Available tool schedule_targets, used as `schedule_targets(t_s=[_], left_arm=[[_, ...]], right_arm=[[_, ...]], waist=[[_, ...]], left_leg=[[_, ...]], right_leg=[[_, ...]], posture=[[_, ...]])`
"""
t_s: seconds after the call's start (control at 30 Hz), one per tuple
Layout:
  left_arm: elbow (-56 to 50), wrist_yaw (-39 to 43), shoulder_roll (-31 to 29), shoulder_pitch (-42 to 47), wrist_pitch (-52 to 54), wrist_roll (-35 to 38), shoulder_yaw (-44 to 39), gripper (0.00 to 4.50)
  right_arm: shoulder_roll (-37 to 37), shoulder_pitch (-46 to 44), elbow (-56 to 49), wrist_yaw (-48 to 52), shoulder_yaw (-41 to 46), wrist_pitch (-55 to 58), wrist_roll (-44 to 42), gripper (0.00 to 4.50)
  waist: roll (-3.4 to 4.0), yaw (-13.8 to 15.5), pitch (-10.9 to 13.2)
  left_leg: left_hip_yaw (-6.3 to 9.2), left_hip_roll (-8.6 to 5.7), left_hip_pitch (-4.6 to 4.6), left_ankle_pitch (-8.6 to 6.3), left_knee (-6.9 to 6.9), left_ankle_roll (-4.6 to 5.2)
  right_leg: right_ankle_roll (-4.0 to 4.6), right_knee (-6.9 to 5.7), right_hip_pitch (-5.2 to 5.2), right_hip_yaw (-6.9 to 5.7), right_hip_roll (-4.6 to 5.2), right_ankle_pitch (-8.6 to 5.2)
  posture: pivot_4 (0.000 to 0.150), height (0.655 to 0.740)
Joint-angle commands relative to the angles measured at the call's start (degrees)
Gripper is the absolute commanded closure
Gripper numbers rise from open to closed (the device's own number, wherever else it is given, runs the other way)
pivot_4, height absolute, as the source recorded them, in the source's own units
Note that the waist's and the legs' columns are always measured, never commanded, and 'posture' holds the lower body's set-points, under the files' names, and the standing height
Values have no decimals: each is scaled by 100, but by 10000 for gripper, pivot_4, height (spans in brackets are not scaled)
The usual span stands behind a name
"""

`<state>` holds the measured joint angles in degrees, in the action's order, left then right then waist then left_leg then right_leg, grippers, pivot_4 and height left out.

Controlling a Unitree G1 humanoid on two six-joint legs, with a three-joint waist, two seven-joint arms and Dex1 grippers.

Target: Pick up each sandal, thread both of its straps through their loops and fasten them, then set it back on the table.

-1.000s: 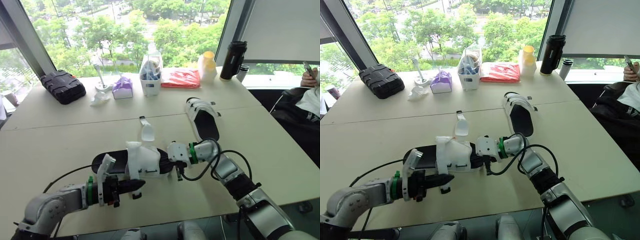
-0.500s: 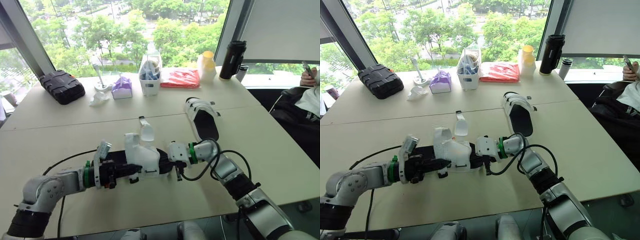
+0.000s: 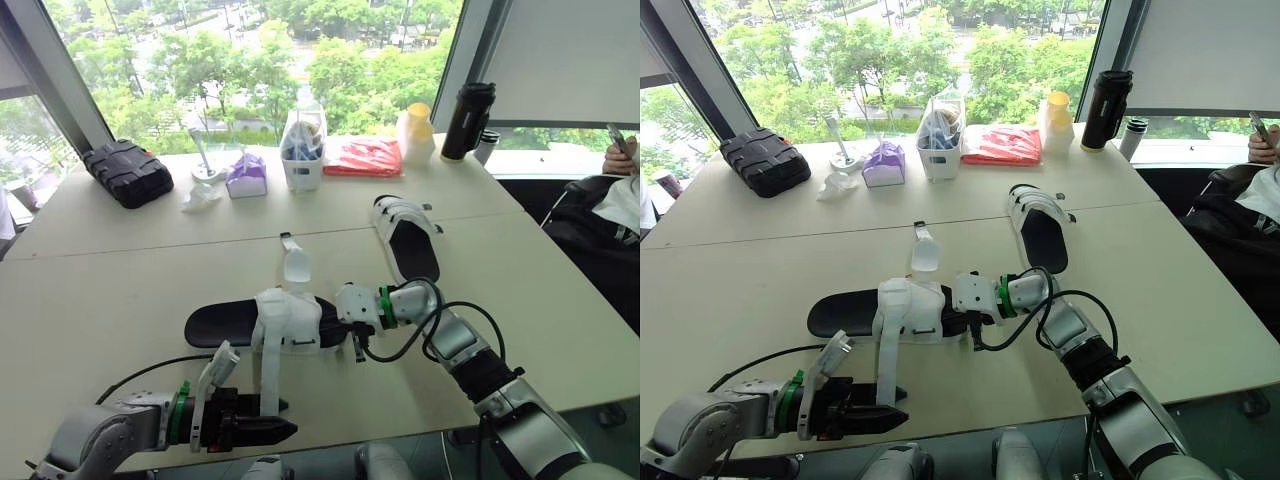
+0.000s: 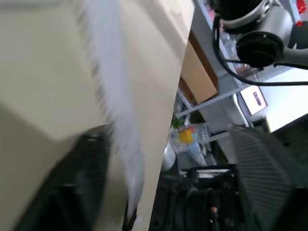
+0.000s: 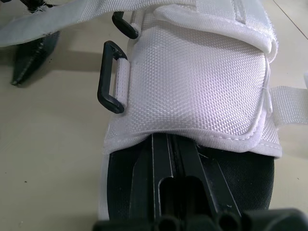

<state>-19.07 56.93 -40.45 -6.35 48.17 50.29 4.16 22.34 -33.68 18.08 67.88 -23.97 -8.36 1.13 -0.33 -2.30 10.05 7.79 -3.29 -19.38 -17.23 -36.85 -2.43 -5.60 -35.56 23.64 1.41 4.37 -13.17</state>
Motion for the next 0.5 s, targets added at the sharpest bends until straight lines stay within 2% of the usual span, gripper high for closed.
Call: schedule_targets(t_s=[0.03, 0.5], left_arm=[[273, -242, 111, 53, -120, -226, -195, 313], [565, -359, 341, 454, 116, -15, -510, 313]], right_arm=[[-36, 71, 39, 55, -199, 43, 146, 45000], [-48, 14, 107, 74, -202, 17, 161, 45000]], waist=[[0, -2, 0], [-1, -19, 2]], left_leg=[[2, 0, 0, 0, 0, 0], [7, 0, -5, 0, 2, 0]], right_leg=[[0, 0, 0, -1, 0, 0], [-1, 6, 3, -6, -3, 1]], posture=[[1500, 7400], [1500, 7400]])
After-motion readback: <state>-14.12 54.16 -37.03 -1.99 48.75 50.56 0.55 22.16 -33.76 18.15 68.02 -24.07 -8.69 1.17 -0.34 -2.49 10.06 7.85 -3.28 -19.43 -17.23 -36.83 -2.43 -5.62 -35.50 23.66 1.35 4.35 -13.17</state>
